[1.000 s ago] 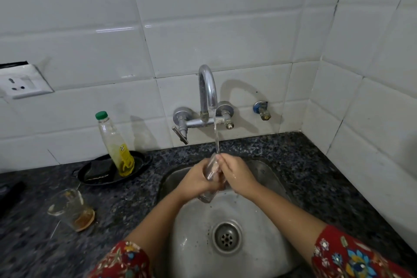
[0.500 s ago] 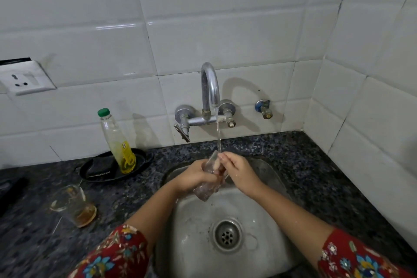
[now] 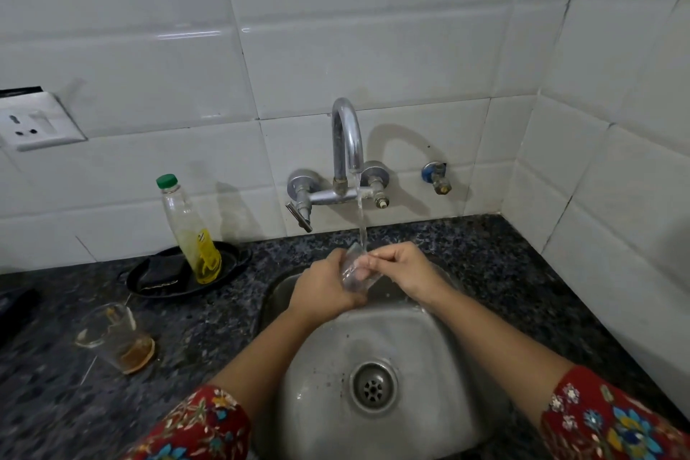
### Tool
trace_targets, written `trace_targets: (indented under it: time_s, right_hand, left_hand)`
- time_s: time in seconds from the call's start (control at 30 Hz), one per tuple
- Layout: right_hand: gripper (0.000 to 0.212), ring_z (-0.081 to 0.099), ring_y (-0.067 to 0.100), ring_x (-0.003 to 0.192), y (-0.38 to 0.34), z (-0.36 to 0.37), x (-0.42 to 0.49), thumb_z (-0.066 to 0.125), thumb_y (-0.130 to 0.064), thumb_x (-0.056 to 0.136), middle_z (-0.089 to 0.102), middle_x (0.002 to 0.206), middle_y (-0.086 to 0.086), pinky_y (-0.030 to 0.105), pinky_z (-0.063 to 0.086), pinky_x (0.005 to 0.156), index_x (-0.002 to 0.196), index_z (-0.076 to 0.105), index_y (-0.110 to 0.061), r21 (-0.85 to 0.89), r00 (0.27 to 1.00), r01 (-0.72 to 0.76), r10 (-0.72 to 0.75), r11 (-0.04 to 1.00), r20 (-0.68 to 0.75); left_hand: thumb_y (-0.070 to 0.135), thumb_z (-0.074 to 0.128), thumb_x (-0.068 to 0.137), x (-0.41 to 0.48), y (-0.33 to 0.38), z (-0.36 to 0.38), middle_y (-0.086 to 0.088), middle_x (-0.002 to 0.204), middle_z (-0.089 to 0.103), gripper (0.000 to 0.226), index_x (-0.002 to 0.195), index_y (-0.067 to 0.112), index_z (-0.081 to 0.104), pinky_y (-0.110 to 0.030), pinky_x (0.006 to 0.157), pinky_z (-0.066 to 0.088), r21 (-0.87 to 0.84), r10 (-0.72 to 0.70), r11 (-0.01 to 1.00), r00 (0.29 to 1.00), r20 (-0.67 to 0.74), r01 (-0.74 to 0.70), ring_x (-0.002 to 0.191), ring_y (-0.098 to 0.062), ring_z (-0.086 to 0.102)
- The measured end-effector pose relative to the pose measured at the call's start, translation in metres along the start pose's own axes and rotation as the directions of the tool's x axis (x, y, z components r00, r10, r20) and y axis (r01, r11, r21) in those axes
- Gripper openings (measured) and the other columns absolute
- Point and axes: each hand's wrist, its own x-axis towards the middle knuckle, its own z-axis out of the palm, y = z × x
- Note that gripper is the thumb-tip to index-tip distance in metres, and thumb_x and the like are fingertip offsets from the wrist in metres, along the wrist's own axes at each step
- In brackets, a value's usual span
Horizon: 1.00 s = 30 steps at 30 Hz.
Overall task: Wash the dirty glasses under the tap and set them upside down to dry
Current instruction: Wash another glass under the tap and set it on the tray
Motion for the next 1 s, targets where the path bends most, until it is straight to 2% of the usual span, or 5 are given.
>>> trace_targets:
  time_s: [0.13, 0.33, 0.57, 0.73, 1.0]
  right_hand:
    - [0.013, 0.07, 0.009, 0.083, -0.003, -0.001, -0.005, 0.063, 0.001, 0.085, 0.075, 0.085, 0.007, 0.019, 0.052, 0.081, 0.094, 0.073, 0.003, 0.025, 0.993, 0.12, -0.12, 0.992, 0.008]
    - [0.02, 0.067, 0.012, 0.07, -0.001, 0.016, 0.007, 0.061, -0.014, 0.091, 0.072, 0.071, 0.006, 0.028, 0.053, 0.075, 0.077, 0.074, -0.007, -0.148, 0.996, 0.011, 0.003, 0.989, 0.094]
    - [0.042, 0.057, 0.008, 0.048, -0.007, 0.017, 0.001, 0.047, -0.029, 0.098, 0.061, 0.053, -0.003, 0.021, 0.048, 0.054, 0.063, 0.065, -0.016, -0.112, 0.995, -0.022, 0.011, 0.993, -0.098]
    - [0.041, 0.061, 0.019, 0.069, 0.004, 0.032, 0.006, 0.038, -0.028, 0.1, 0.06, 0.064, -0.002, 0.035, 0.049, 0.079, 0.076, 0.066, -0.009, -0.303, 0.961, -0.277, 0.254, 0.912, -0.113]
    - [0.018, 0.058, 0.023, 0.096, 0.025, 0.049, -0.006, 0.048, -0.021, 0.094, 0.062, 0.104, 0.01, 0.036, 0.043, 0.088, 0.098, 0.065, -0.015, 0.014, 0.774, -0.631, 0.63, 0.776, -0.065]
  left_hand:
    - [0.011, 0.076, 0.067, 0.004, -0.012, -0.016, -0.002, 0.088, 0.072, 0.043, 0.109, 0.009, 0.063, -0.032, 0.075, 0.056, -0.635, 0.143, 0.754, 0.902, 0.408, 0.168, 0.081, -0.017, 0.069]
    - [0.032, 0.076, 0.055, 0.0, -0.003, 0.012, 0.007, 0.081, 0.067, 0.041, 0.09, 0.028, 0.055, -0.034, 0.064, 0.053, -0.172, -0.029, 0.985, 0.999, 0.02, 0.032, 0.074, -0.012, 0.065]
    - [0.009, 0.071, 0.08, 0.0, 0.0, -0.005, -0.003, 0.111, 0.065, 0.045, 0.119, 0.02, 0.052, -0.029, 0.09, 0.053, -0.668, 0.166, 0.729, 0.908, 0.385, 0.149, 0.102, -0.014, 0.065]
    - [0.03, 0.072, 0.079, -0.018, -0.016, 0.024, -0.01, 0.122, 0.061, 0.058, 0.129, 0.021, 0.045, -0.038, 0.088, 0.057, -0.693, -0.06, 0.644, 0.925, 0.375, 0.323, 0.104, -0.021, 0.067]
    - [0.048, 0.05, 0.095, -0.023, -0.03, 0.047, -0.023, 0.087, 0.07, 0.053, 0.104, -0.002, 0.063, -0.039, 0.068, 0.06, -0.754, -0.327, -0.342, 0.681, 0.656, 0.561, 0.075, -0.03, 0.069]
